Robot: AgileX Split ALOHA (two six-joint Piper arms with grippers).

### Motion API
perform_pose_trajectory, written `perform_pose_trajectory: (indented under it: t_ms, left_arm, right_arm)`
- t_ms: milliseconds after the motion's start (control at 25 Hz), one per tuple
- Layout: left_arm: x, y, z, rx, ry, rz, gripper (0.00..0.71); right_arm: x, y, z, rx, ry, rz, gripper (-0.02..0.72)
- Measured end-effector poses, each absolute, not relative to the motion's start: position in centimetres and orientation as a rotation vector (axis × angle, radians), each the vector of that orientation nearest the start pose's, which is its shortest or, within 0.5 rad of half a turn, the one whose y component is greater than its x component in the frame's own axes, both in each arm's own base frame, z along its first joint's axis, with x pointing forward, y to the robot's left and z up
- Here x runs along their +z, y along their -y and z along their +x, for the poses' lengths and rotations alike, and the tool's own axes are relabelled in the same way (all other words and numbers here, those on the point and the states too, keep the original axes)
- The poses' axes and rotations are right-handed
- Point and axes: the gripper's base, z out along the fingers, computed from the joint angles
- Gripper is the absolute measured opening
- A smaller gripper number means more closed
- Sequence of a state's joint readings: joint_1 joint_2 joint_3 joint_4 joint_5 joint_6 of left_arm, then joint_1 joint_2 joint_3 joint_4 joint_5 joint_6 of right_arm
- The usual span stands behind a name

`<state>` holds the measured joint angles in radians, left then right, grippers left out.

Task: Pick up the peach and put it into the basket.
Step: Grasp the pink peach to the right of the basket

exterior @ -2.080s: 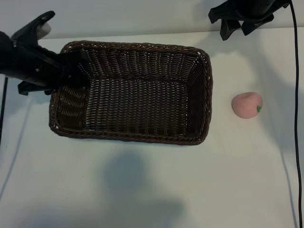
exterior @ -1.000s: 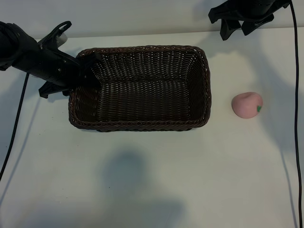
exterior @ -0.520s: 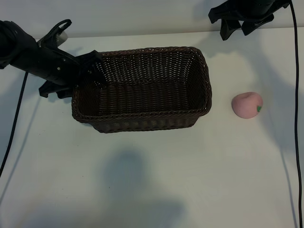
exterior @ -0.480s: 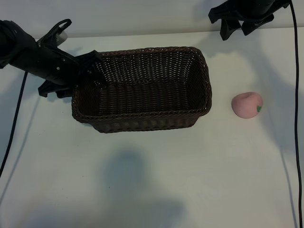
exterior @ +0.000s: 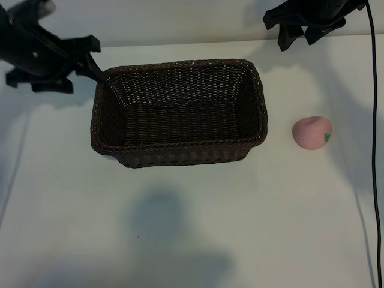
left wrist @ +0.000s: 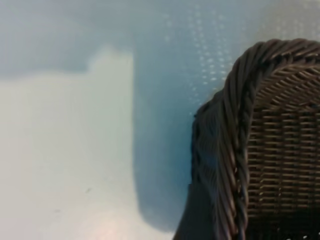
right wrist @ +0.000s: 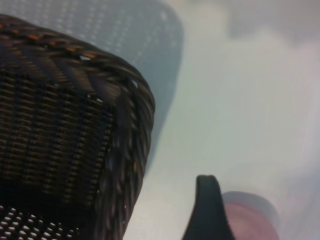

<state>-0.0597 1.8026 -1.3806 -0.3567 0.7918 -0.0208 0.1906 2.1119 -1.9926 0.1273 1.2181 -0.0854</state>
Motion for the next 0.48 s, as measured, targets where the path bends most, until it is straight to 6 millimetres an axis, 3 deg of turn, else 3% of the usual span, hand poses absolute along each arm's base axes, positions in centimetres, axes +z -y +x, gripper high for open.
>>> perform_pose_trajectory:
  t_ms: [240, 480]
  left_arm:
    - [28.0, 5.9, 39.0, -0.270, -2.679, -0.089, 0.596]
    - [28.5, 6.6, 38.8, -0.233, -2.689, -0.061, 0.596]
  right_arm:
    - [27.3, -9.8, 44.8, 0.207, -2.804, -0.323, 0.518]
    - [27.4, -9.7, 44.8, 0.215, -2.810, -0.278, 0.518]
